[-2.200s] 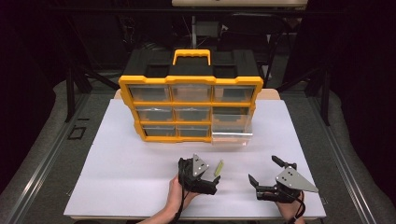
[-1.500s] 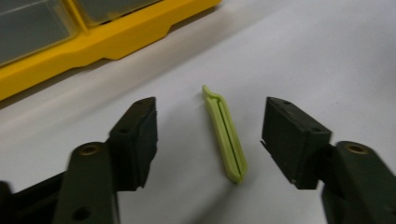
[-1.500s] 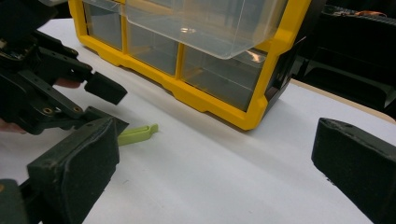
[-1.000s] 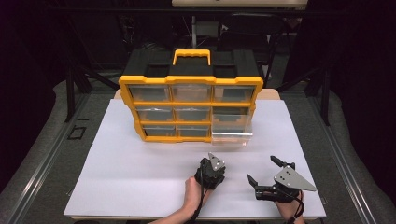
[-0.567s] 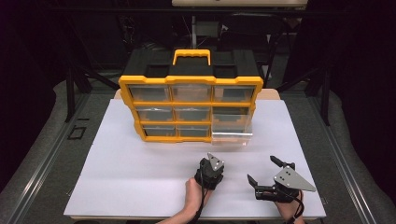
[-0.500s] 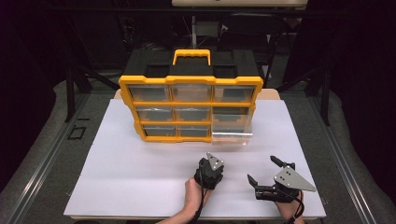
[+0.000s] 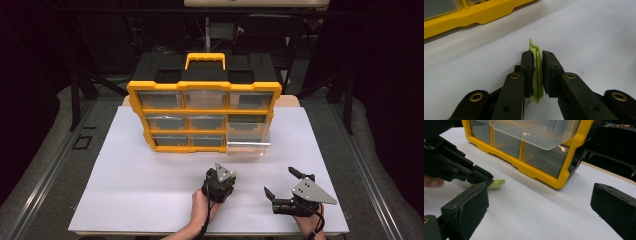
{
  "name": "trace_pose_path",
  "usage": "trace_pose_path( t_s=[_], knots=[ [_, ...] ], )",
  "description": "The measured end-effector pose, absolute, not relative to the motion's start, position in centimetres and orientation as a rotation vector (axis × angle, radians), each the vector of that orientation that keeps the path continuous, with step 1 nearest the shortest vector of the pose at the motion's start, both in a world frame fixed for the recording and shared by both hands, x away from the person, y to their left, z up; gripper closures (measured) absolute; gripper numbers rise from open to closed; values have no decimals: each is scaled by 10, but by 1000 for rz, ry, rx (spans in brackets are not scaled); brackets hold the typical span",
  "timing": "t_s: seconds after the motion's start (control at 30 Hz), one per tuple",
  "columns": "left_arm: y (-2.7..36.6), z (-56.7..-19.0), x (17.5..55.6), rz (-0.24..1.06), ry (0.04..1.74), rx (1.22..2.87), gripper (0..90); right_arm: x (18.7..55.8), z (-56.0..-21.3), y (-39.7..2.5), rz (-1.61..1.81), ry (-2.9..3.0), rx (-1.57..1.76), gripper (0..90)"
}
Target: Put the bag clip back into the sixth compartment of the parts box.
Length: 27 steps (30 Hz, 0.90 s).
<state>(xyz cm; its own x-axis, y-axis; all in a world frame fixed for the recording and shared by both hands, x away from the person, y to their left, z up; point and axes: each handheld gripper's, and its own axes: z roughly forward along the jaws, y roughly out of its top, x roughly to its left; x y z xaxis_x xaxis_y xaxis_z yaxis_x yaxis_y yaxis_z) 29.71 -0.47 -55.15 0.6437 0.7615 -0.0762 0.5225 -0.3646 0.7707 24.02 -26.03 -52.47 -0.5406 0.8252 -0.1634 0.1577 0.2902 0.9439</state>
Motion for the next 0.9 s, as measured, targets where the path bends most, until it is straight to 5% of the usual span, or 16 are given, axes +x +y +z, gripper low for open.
trace_pose_path(
  t_s=[0.9],
  knots=[
    [36,-536,301,361,920,2090,805,241,-525,-261,1280,1903,889,11]
  ],
)
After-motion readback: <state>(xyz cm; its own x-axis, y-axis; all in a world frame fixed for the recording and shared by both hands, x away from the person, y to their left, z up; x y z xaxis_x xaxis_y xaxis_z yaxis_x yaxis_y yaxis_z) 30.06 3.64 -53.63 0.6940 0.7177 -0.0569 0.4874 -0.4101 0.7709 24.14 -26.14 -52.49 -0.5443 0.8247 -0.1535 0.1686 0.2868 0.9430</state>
